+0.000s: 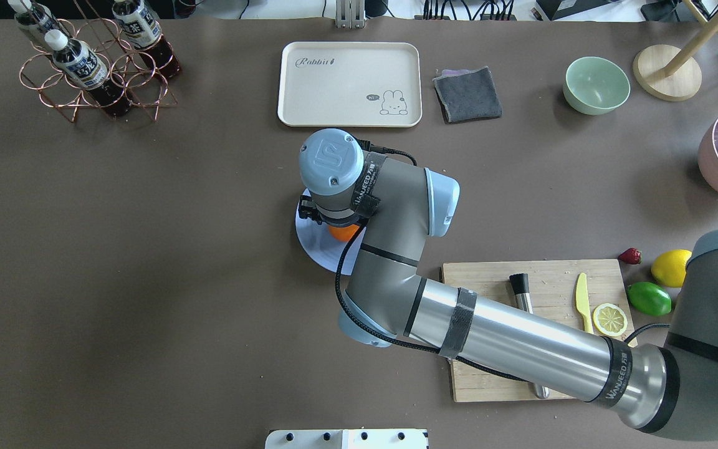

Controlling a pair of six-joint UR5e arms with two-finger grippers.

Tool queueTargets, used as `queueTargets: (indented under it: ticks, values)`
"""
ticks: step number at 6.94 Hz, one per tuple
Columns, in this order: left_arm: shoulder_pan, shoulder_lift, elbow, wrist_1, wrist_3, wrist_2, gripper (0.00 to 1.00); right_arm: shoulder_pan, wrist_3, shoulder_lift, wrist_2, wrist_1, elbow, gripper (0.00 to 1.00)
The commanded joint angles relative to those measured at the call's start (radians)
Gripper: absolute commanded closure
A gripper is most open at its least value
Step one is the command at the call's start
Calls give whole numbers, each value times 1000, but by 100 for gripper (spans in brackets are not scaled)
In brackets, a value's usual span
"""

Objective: Pick orange to plate
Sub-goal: 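Carry the orange over the blue plate and lower it with the right gripper, then open the right gripper and raise it away from the plate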

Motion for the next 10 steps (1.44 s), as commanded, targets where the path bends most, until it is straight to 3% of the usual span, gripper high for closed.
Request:
queueTargets:
  ticks: [1,4,7,10]
  values:
    - [3,21,35,24,77,3,2,49,-12,0,54,4,44,0]
    - [-134,41,70,183,407,72,2,231,-242,-119,230,0,150,0]
    - [-152,47,76,191,418,72,2,534,-745,-479,405,0,335,0]
    - [-152,48,84,191,417,73,2,835,-1312,-825,427,1,394,0]
